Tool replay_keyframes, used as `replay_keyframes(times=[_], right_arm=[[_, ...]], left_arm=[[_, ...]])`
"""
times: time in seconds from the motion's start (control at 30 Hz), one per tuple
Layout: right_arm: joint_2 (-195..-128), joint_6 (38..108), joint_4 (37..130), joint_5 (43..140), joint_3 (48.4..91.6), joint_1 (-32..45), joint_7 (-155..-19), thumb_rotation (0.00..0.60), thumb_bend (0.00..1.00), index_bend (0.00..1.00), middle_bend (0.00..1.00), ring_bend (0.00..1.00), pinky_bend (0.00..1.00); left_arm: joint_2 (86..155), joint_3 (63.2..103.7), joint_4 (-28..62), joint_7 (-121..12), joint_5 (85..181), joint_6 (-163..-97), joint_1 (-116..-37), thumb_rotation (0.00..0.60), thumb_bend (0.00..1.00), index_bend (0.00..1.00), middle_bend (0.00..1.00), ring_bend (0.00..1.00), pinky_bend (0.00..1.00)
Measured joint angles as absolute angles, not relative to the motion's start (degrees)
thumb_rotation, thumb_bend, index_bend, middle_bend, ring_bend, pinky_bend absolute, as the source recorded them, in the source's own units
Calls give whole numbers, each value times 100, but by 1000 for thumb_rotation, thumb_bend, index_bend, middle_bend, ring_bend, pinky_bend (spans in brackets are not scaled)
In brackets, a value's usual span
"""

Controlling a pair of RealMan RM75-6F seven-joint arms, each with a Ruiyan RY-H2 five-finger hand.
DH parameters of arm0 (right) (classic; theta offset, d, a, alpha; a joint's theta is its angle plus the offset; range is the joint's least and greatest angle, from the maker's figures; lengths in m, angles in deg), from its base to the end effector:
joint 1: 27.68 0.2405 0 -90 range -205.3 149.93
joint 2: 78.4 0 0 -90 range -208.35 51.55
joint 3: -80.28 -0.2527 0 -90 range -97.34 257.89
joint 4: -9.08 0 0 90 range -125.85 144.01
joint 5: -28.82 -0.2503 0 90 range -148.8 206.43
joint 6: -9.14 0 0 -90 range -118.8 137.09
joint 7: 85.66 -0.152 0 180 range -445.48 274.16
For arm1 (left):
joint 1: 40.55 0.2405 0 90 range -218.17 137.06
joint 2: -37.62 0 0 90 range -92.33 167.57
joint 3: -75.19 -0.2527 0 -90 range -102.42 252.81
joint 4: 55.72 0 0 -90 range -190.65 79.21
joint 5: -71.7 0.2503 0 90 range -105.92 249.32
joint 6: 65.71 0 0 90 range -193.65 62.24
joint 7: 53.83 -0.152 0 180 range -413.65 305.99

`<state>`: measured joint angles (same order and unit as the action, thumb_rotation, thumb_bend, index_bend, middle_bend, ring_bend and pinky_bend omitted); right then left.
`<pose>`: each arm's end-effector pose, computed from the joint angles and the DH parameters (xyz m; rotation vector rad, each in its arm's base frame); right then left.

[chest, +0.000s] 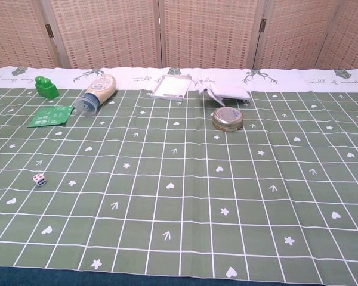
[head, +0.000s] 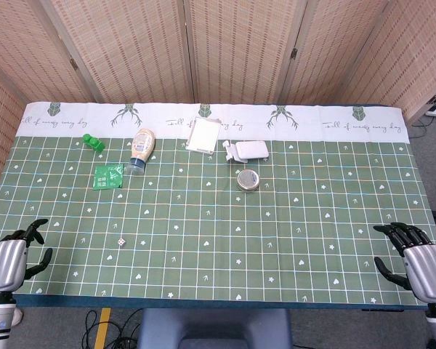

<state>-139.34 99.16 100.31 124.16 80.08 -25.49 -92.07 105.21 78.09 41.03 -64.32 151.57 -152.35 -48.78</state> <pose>-0.3189 -0.1645 0.1358 1.4677 -0.8757 1.0073 -0.2997 0.2074 0.1017 -1.3427 -0.8702 -0.8705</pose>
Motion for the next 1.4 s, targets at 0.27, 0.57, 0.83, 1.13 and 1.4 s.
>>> replay_keyframes(times=[0.27,0.57,0.83,1.13,1.4], right_arm=[[-13952,10003,10019,12269,7980,-2634,-9158,600,267,271,315,232,263],[-13919,10019,10116,12093,7937,-2710,-9007,600,266,271,315,232,263],[-13910,9985,10251,11954,7882,-2734,-8812,600,266,271,315,232,263],[-13888,9982,10293,11945,7877,-2753,-8784,600,266,271,315,232,263],[-13872,10007,10301,11989,7879,-2765,-8795,600,267,271,315,232,263]], left_arm=[[10571,7823,4152,-6552,15156,-15250,-4807,600,388,254,535,444,534],[10708,7848,4011,-6520,15410,-15010,-5003,600,389,296,614,538,534],[10984,7930,3500,-6365,15751,-14481,-5507,600,389,335,727,637,576],[11350,7833,2950,-6439,15862,-13408,-6132,600,389,389,792,694,602],[11732,7769,2480,-6552,15782,-12792,-6531,600,389,394,822,727,604]])
